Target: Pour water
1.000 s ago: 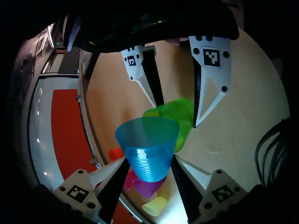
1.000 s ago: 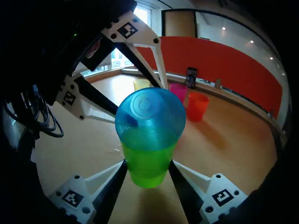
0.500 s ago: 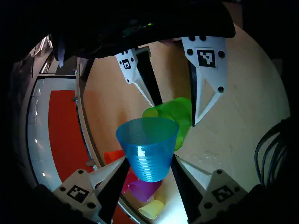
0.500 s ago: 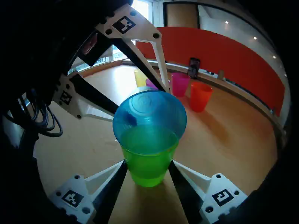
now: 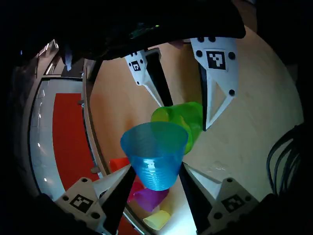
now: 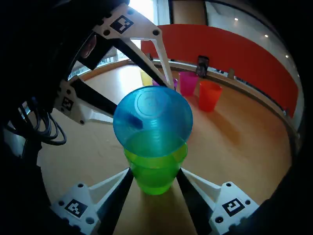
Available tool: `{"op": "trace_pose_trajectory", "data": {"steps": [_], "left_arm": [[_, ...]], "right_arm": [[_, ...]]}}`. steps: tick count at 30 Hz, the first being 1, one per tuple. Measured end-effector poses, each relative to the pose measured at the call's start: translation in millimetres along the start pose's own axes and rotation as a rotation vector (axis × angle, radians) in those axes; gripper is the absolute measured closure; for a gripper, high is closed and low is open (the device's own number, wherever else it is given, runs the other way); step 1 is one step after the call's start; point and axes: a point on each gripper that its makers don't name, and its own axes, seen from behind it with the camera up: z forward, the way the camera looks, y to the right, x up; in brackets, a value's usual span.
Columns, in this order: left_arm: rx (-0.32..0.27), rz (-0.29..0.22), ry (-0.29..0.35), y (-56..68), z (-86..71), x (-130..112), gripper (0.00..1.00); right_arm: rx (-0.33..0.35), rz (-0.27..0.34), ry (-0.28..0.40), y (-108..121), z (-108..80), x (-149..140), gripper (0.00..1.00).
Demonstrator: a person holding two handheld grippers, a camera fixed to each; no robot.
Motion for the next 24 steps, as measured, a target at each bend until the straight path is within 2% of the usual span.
{"op": "trace_pose_trajectory", "data": {"steps": [6, 15, 18, 24], "left_arm": [[0.009, -0.026, -0.002, 2.2, -4.9, -1, 0.25], [0.006, -0.065, -0.008, 14.9, -3.2, -1, 0.25], [0.004, -0.107, -0.009, 18.6, -1.9, -6, 0.25], [0.005, -0.252, -0.013, 22.1, 0.9, -22, 0.25]], "right_arm": [[0.000, 0.016, -0.017, -1, -3.8, -9, 0.19], [-0.005, 0.005, -0.024, -2, -6.1, -16, 0.19], [-0.004, 0.004, -0.025, -2, -6.2, -16, 0.19], [-0.005, -0.003, -0.030, -2, -7.7, -19, 0.17]]}}
